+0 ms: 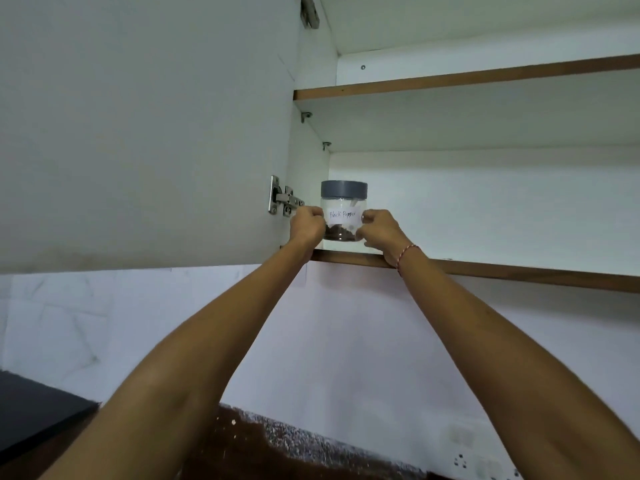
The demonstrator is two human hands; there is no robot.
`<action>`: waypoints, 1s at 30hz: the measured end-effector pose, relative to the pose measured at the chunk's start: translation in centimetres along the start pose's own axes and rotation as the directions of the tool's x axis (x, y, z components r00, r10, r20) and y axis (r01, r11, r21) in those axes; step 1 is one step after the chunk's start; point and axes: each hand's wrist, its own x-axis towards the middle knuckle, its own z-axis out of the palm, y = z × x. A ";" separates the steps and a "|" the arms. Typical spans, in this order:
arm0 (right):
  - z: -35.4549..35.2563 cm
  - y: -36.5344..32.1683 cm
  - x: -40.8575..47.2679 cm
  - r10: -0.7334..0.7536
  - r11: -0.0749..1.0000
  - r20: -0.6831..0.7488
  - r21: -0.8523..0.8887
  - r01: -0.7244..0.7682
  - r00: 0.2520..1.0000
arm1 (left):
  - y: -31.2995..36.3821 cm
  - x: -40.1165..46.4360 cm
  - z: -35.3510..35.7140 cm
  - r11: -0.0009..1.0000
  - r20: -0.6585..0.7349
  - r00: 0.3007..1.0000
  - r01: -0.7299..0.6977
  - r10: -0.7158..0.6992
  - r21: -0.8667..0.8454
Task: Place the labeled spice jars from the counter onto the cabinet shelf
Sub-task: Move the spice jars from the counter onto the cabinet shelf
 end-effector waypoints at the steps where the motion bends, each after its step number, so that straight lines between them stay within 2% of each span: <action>1: 0.2 0.1 0.8 0.039 0.999 0.061 0.006 -0.039 0.997 | -0.4 0.8 0.2 0.999 0.024 1.000 0.010 -0.011 0.050; 3: 0.7 0.4 2.4 0.088 0.996 0.138 0.007 -0.090 0.986 | -0.9 1.9 0.4 0.991 0.049 0.997 0.048 -0.055 0.124; 5: 1.1 0.5 3.4 0.136 0.991 0.208 -0.023 -0.134 0.969 | -1.0 3.0 0.6 0.989 0.070 0.992 0.093 -0.102 0.118; 9: 1.8 0.9 5.2 0.158 0.972 0.310 -0.217 -0.092 0.937 | -1.8 4.9 1.0 0.978 0.140 0.968 0.201 -0.207 0.057; 11: 2.1 1.0 5.5 0.174 0.957 0.330 -0.278 -0.081 0.928 | -2.3 5.7 1.1 0.965 0.170 0.950 0.261 -0.264 0.036; 14: 2.5 1.0 5.9 0.171 0.958 0.343 -0.277 -0.074 0.924 | -2.6 6.2 1.0 0.953 0.185 0.935 0.300 -0.301 0.036; 21: 2.8 0.4 5.1 0.181 0.951 0.330 -0.298 -0.080 0.927 | -2.5 5.8 0.5 0.947 0.174 0.937 0.316 -0.302 -0.059; 25: 2.2 0.8 4.2 0.139 0.962 0.179 -0.258 -0.090 0.974 | -2.4 5.3 0.3 0.971 0.072 0.969 0.238 -0.235 -0.030; 27: 1.8 0.8 3.5 0.008 0.925 -0.030 -0.380 -0.019 1.000 | -2.4 4.7 0.2 0.997 0.010 0.997 0.072 -0.072 0.010; 29: 1.7 0.3 2.3 -0.175 0.852 -0.223 -0.523 0.034 0.959 | -2.7 3.6 0.2 0.989 -0.015 0.993 -0.112 0.114 0.094; 30: 1.9 0.0 1.7 -0.273 0.803 -0.261 -0.591 0.070 0.926 | -2.9 2.9 0.2 0.973 -0.039 0.980 -0.189 0.196 0.134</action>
